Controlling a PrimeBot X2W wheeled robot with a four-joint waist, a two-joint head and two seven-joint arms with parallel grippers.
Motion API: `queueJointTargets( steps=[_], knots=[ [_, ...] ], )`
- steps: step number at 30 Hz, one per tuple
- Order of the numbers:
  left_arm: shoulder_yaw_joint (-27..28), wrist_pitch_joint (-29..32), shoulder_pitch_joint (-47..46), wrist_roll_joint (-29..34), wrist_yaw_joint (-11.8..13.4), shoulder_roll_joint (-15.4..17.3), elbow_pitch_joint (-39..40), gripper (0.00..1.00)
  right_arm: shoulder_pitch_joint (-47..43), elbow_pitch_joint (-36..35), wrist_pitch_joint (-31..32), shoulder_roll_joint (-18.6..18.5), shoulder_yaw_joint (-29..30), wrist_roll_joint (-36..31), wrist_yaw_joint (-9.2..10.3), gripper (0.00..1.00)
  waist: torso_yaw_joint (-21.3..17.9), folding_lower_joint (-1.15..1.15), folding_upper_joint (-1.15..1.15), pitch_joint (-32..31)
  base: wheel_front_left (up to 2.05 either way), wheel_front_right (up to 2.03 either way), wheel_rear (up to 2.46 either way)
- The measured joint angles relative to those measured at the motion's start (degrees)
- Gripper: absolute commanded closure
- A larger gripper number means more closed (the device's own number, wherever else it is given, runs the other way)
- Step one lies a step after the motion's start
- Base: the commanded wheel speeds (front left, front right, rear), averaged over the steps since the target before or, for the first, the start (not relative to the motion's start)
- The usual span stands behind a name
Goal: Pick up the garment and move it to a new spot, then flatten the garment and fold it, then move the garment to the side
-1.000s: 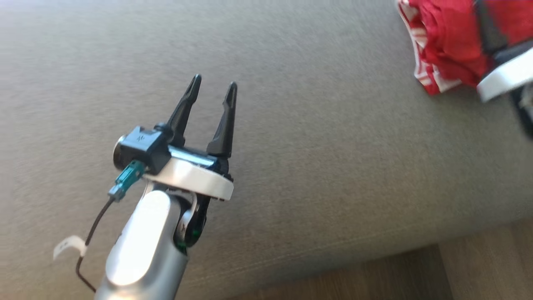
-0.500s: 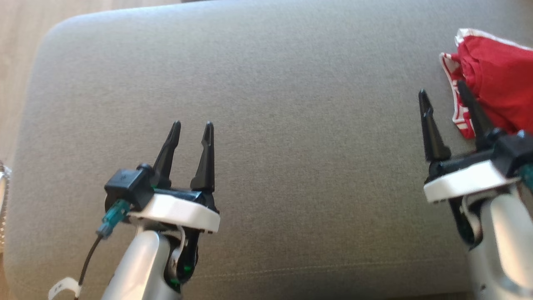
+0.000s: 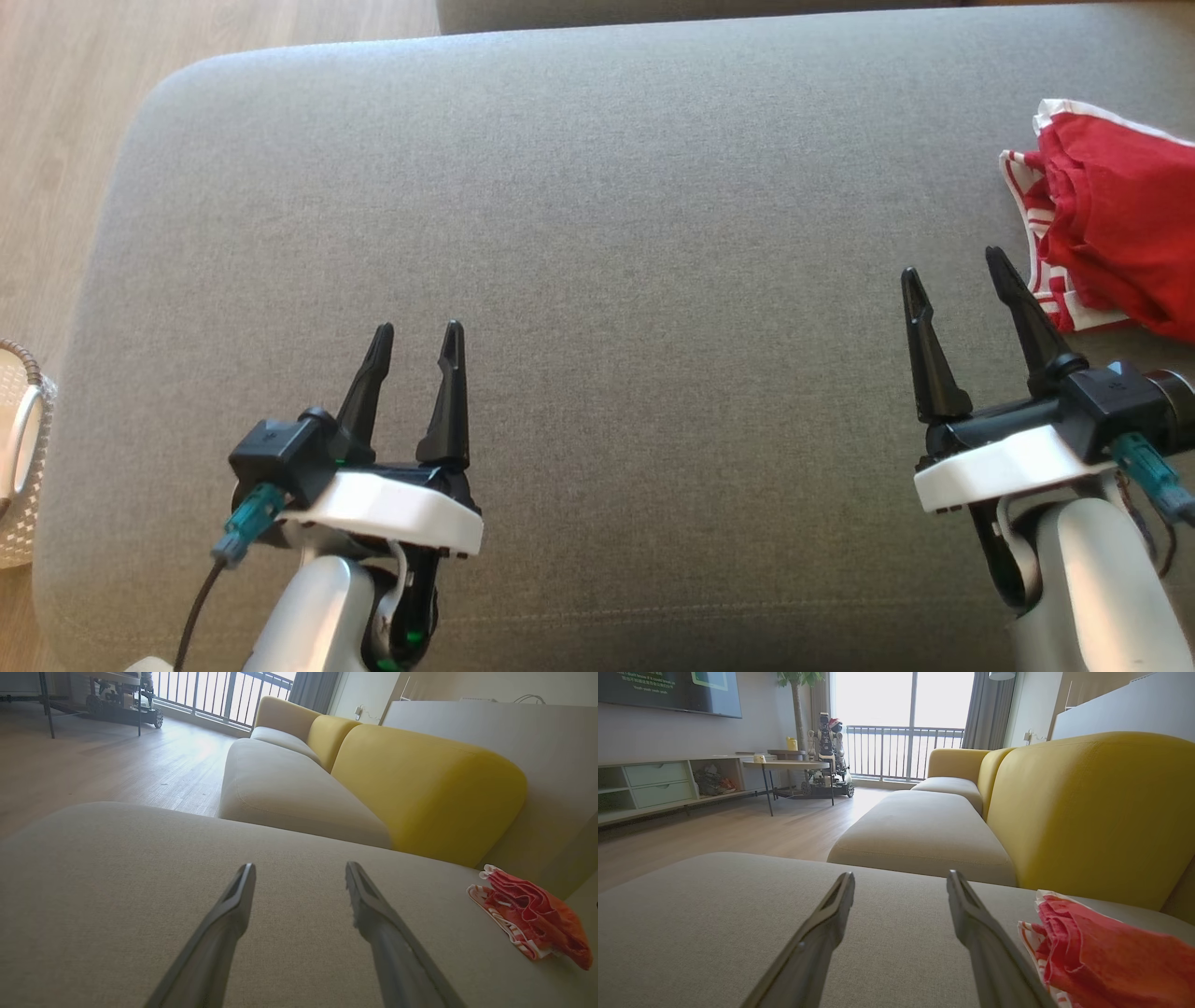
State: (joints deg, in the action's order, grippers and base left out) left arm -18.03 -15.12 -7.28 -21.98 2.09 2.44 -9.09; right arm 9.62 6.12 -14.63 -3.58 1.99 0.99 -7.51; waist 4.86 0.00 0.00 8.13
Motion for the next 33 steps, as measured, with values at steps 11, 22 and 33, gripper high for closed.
queueJointTargets(
  steps=[11, 22, 33],
  knots=[
    [0.01, 0.15, 0.0, 0.98, -0.07, 0.01, 1.63, 0.0, -0.01, -0.35, 0.0, 0.22, -0.31, 0.0, 0.0, 0.0, -0.21, 0.0, 0.0, 0.19, 0.0, 0.0, 0.0],
    [0.21, 0.24, 0.08, 0.91, 1.53, 0.01, 1.79, 0.0, -0.01, -0.66, 0.0, 0.29, -0.01, 0.16, 0.0, 0.0, -0.42, 0.0, 0.0, -0.08, 0.0, 0.0, 0.0],
    [0.49, 0.24, 0.2, -0.9, 1.09, 0.0, 1.41, 0.0, -0.02, -0.65, 0.0, 0.31, 0.19, 0.16, 0.0, 0.0, -0.02, 0.0, 0.0, 0.07, 0.0, 0.0, 0.0]
  ],
)
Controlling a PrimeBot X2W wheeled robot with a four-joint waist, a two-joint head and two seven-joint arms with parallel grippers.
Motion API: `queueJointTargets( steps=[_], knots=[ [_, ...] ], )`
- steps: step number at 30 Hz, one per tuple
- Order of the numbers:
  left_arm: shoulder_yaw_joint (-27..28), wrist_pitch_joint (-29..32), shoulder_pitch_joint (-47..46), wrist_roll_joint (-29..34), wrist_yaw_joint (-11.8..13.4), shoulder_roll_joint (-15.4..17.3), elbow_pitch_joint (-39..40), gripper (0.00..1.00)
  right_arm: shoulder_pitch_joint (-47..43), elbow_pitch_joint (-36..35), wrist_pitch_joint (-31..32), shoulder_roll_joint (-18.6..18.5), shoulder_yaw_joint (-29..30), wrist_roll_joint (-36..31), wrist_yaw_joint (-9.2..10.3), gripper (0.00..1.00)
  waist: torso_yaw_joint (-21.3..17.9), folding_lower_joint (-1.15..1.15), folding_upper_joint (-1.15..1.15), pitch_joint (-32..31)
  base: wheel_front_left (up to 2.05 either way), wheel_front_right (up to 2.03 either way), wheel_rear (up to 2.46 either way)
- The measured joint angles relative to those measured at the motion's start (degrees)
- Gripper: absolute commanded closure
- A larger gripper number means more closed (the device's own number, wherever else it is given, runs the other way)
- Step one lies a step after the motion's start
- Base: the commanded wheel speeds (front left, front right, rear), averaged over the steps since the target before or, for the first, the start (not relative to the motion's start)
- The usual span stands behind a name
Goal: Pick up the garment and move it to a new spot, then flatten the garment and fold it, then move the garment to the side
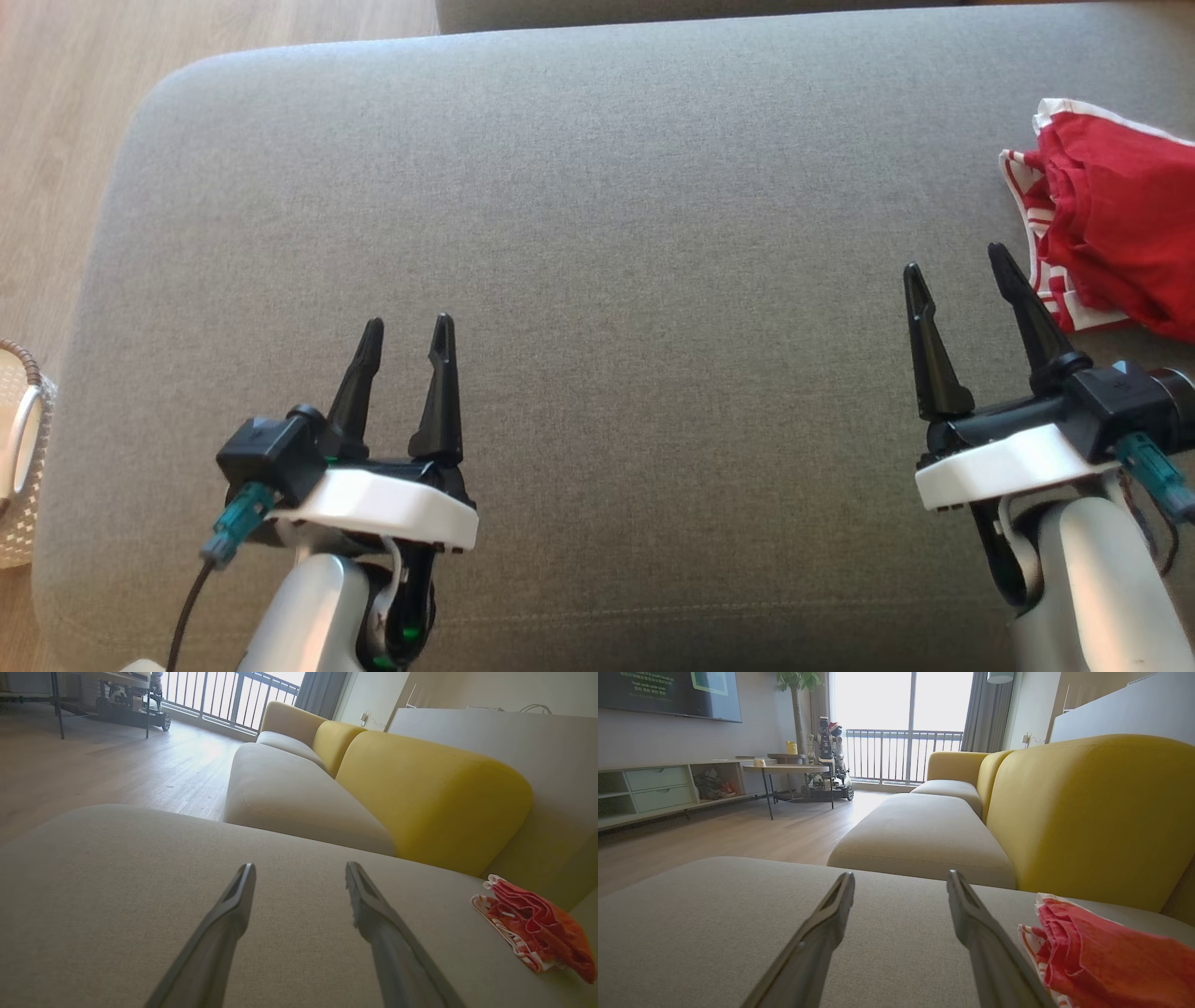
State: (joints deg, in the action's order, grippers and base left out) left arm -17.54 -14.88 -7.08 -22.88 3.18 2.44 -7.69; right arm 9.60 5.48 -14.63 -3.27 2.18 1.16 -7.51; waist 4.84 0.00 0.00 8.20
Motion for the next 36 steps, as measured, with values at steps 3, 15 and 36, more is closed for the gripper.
queueJointTargets(
  steps=[3, 15, 36],
  knots=[
    [0.11, 0.0, 0.0, -0.09, -1.25, 0.0, 0.29, 0.0, 0.0, 0.0, 0.0, 0.0, 0.12, 0.0, 0.0, 0.0, 0.08, 0.0, 0.0, 0.12, 0.0, 0.0, 0.0],
    [1.62, 0.0, 0.37, -0.43, -2.25, 0.0, 2.16, 0.0, 0.01, -0.27, 0.0, 0.01, 0.2, 0.0, 0.0, 0.0, 0.27, 0.0, 0.0, 0.62, 0.0, 0.0, 0.0],
    [1.81, 1.25, 3.96, -8.1, -3.16, 0.0, -2.24, 1.0, -2.76, 4.36, 1.63, 0.03, -0.04, 7.34, 0.0, 1.0, 0.03, 0.0, 0.0, 0.05, 0.0, 0.0, 0.0]
  ],
)
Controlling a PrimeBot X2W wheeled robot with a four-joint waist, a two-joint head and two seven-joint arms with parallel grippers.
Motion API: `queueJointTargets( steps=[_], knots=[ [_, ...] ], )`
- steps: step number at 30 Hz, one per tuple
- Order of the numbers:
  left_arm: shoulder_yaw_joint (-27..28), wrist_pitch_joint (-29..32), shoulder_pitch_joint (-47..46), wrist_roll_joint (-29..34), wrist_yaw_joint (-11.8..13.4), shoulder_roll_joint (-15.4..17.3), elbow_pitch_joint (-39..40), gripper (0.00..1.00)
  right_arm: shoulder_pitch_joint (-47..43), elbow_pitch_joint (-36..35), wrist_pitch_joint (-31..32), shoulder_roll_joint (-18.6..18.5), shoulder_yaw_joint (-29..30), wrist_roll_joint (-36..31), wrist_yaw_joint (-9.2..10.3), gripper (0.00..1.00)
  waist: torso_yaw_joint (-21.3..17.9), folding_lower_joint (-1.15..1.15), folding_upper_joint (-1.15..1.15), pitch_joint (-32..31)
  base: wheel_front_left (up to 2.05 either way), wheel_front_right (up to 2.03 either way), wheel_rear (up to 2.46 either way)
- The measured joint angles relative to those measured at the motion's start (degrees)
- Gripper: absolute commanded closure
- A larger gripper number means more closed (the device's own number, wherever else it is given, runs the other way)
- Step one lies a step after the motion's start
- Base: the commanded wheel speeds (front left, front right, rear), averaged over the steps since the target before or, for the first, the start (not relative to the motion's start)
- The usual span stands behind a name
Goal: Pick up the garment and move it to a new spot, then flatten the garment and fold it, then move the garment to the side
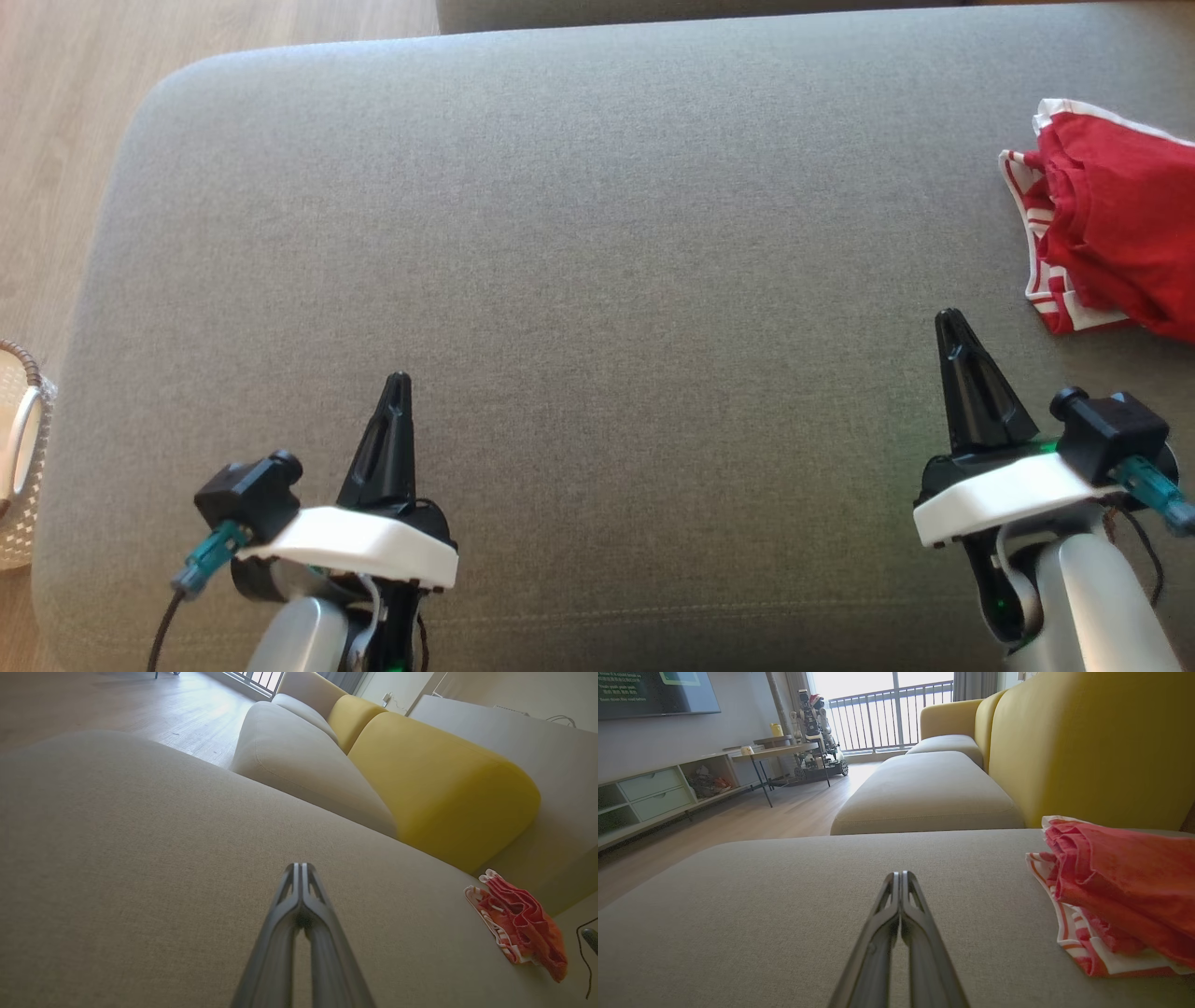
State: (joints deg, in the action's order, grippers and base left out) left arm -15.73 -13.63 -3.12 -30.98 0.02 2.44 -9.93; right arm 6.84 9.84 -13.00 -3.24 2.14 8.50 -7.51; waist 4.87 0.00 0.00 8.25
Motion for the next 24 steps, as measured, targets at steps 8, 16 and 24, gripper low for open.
queueJointTargets(
  steps=[8, 16, 24],
  knots=[
    [1.12, 1.03, -0.01, -4.69, -0.53, 0.13, -0.65, 1.0, -0.01, 0.44, 1.52, 0.0, 0.42, 5.79, 0.0, 1.0, -0.34, 0.0, 0.0, -0.57, 0.0, 0.0, 0.0],
    [1.87, 2.03, -0.01, -9.37, -1.07, 0.36, -1.11, 1.0, -0.01, 0.71, 2.81, 0.0, 0.89, 11.67, 0.0, 1.0, -0.69, 0.0, 0.0, -1.15, 0.0, 0.0, 0.0],
    [3.19, 3.07, -0.01, -13.82, -1.59, 0.55, -1.36, 1.0, -0.04, 1.3, 4.04, 0.0, 1.13, 17.5, 0.0, 1.0, -1.03, 0.0, 0.0, -1.71, 0.0, 0.0, 0.0]
  ],
)
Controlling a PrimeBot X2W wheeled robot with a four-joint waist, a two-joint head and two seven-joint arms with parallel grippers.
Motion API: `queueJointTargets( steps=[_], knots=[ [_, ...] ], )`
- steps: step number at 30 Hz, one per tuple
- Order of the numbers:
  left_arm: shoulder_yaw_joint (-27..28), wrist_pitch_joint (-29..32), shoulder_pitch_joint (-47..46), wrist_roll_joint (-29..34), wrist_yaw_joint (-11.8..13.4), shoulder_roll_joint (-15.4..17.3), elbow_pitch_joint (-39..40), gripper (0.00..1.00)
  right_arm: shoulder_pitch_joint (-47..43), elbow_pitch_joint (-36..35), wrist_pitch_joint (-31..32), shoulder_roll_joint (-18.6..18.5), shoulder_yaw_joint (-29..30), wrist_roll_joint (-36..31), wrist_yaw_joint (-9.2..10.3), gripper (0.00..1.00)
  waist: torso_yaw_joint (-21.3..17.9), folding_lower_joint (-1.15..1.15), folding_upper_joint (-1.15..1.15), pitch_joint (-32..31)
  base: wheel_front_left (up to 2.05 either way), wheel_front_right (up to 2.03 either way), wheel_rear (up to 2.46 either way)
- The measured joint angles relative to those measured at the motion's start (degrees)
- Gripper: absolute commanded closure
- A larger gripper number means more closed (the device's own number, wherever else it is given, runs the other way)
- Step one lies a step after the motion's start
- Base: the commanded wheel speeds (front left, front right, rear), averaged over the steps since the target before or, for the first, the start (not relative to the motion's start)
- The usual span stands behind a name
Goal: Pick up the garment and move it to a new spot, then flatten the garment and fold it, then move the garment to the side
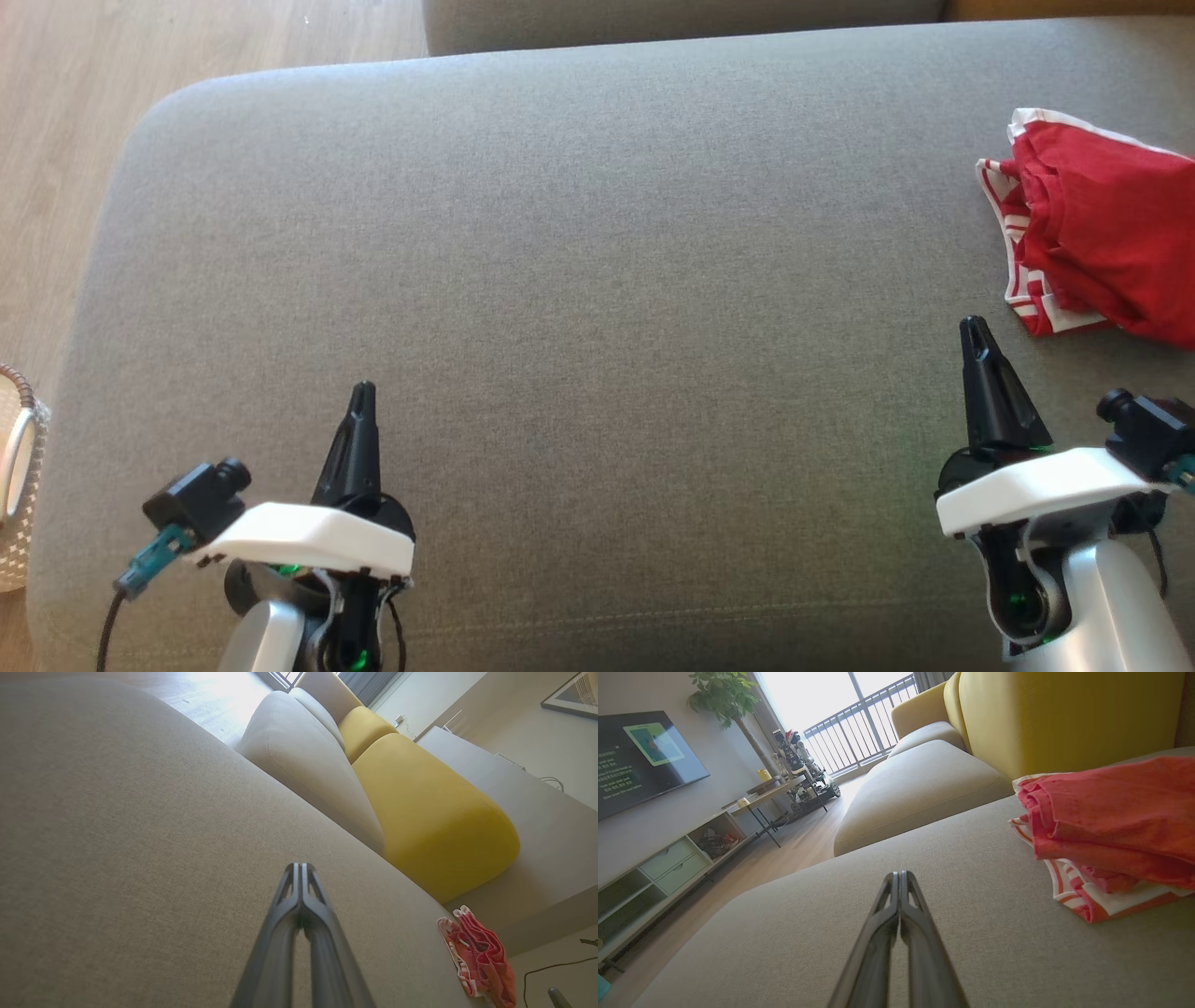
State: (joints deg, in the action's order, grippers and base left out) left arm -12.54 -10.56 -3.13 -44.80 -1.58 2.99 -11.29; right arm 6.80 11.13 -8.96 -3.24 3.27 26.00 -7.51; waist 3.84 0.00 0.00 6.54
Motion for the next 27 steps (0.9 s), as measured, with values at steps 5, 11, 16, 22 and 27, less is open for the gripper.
queueJointTargets(
  steps=[5, 11, 16, 22, 27],
  knots=[
    [0.48, 0.97, 0.0, -2.91, -0.03, 0.24, -0.11, 1.0, -0.04, 0.27, 0.93, 0.0, 0.21, 3.69, 0.0, 1.0, -0.22, 0.0, 0.0, -0.36, 0.0, 0.0, 0.0],
    [1.24, 1.8, 0.0, -6.24, -0.54, 0.32, -0.4, 1.0, -0.2, 0.49, 1.96, 0.0, 0.47, 8.04, 0.0, 1.0, -0.48, 0.0, 0.0, -0.79, 0.0, 0.0, 0.0],
    [2.21, 2.49, 0.0, -9.04, -0.98, 0.4, -0.6, 1.0, -0.23, 0.67, 2.56, 0.0, 0.62, 11.7, 0.0, 1.0, -0.69, 0.0, 0.0, -1.14, 0.0, 0.0, 0.0],
    [2.76, 3.49, 0.0, -12.33, -1.04, 0.41, -1.05, 1.0, -0.29, 1.07, 3.66, 0.01, 0.9, 16.04, 0.0, 1.0, -0.95, 0.0, 0.0, -1.56, 0.0, 0.0, 0.0],
    [3.8, 4.01, 0.0, -14.52, -1.47, 0.42, -1.16, 1.0, -0.31, 1.29, 4.53, 0.02, 1.18, 18.98, 0.0, 1.0, -1.12, 0.0, 0.0, -1.85, 0.0, 0.0, 0.0]
  ],
)
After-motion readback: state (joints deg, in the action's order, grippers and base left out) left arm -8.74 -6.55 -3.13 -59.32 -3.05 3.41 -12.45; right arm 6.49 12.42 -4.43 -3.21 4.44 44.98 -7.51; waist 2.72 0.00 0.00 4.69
